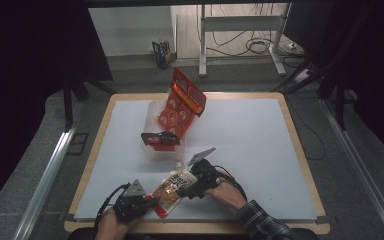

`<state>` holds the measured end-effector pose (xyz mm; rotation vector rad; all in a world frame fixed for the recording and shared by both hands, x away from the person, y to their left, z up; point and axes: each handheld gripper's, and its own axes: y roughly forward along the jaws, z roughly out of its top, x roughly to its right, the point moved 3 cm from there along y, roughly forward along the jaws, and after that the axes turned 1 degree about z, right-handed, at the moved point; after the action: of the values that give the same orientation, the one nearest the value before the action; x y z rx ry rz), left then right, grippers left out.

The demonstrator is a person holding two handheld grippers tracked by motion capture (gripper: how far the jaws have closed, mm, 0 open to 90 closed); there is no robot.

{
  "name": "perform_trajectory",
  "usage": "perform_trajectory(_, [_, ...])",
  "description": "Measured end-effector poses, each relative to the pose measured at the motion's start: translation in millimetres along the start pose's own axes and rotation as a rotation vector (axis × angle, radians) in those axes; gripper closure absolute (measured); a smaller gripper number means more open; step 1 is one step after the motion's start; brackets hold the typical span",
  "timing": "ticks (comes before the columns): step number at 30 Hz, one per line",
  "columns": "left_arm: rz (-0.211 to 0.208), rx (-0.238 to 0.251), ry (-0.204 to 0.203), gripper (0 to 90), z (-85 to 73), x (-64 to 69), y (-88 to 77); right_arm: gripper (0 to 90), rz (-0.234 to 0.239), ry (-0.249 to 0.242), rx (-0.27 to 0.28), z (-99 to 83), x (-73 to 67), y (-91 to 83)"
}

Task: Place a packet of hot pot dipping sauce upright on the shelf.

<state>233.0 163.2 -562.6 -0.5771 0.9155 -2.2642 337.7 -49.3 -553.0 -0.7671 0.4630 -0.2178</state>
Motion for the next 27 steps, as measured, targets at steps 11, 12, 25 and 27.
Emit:
perform_trajectory(11, [0.01,-0.003,0.003,90.0,-0.6,1.4,-0.5,4.5,0.063,0.035,0.027,3.7,4.0,0.4])
perform_trajectory(12, [0.012,-0.004,0.005,90.0,-0.5,1.5,-0.4,5.9,0.101,0.052,0.039,4.6,5.0,1.1])
perform_trajectory(25, [0.012,-0.006,0.007,90.0,-0.4,1.5,-0.5,14.7,0.093,0.058,0.028,8.2,-6.4,7.4])
perform_trajectory(27, [0.013,-0.006,0.008,90.0,-0.3,1.8,-0.5,27.2,0.085,0.062,0.029,8.8,-7.8,8.4])
